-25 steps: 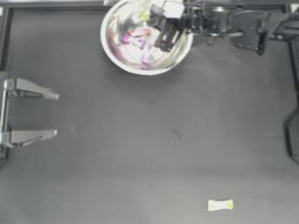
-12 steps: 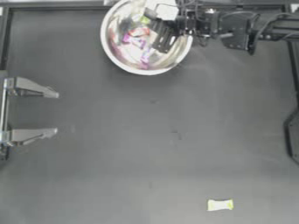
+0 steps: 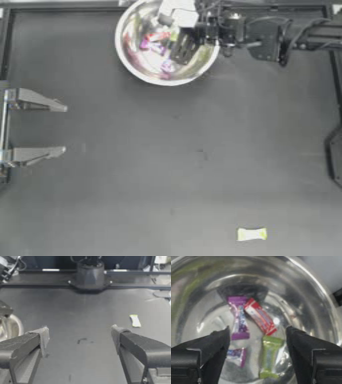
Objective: Put candies in bowl
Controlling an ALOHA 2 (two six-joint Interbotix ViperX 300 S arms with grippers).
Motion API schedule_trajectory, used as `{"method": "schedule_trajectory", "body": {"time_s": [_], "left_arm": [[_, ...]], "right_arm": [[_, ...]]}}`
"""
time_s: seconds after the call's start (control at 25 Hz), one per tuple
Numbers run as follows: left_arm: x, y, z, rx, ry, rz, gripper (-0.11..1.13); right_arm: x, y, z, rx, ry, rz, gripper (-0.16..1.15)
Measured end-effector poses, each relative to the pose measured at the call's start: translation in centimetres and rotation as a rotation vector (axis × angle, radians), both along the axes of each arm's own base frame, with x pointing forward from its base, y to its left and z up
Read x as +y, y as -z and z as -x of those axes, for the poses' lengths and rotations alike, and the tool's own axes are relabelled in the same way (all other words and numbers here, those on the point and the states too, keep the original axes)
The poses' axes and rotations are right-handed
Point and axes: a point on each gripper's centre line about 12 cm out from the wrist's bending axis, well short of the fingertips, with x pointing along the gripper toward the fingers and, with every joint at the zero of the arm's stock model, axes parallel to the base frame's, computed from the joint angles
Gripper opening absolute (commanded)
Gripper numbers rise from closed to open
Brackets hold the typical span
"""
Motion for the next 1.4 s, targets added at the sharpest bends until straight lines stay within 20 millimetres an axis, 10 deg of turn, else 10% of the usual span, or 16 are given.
{"method": "schedule_trajectory", "body": {"time_s": [0.72, 1.4], "left_arm": [[0.1, 0.0, 0.0, 0.000, -0.003, -0.002, 1.03], [0.1, -0.3, 0.0, -0.021, -0.004, -0.004, 1.03]], "right_arm": [[14.3, -7.2, 6.0, 0.094, -0.197, -0.034, 0.94], [27.1, -5.5, 10.9, 0.379, -0.380, -0.299, 0.94]]}}
